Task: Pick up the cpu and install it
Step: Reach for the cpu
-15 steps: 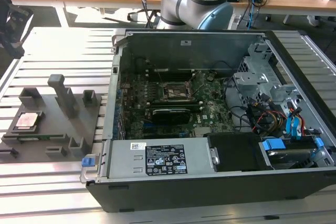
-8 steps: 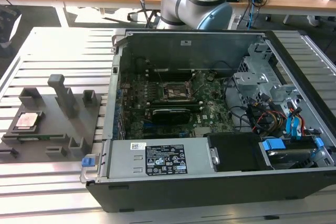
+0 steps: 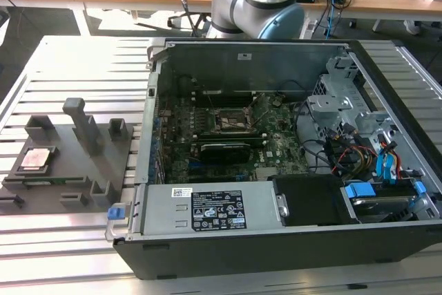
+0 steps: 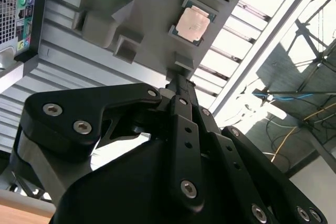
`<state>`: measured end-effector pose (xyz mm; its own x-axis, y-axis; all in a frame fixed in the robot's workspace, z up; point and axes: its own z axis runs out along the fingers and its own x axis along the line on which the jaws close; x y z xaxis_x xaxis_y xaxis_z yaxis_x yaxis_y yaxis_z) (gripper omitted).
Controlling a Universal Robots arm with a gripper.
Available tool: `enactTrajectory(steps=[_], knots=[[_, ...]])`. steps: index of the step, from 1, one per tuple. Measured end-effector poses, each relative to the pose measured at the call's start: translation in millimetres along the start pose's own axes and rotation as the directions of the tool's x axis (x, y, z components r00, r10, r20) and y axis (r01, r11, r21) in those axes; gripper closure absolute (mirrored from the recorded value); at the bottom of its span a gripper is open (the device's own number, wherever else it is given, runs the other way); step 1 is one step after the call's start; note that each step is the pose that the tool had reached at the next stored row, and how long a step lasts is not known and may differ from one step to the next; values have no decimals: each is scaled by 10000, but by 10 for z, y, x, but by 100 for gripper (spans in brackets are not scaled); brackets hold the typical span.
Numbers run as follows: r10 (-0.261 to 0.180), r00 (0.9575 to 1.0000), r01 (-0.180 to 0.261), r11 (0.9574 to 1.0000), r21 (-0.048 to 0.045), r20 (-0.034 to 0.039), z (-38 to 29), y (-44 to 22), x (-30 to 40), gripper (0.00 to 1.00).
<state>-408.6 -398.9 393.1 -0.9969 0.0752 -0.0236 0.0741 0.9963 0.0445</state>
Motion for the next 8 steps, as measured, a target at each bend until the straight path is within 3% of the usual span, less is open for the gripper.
enactTrajectory(steps=[5,8], knots=[[1,10000,-1,10000,1,1,-3,-10,133,89],[1,10000,-1,10000,1,0,-5,-13,173,89]])
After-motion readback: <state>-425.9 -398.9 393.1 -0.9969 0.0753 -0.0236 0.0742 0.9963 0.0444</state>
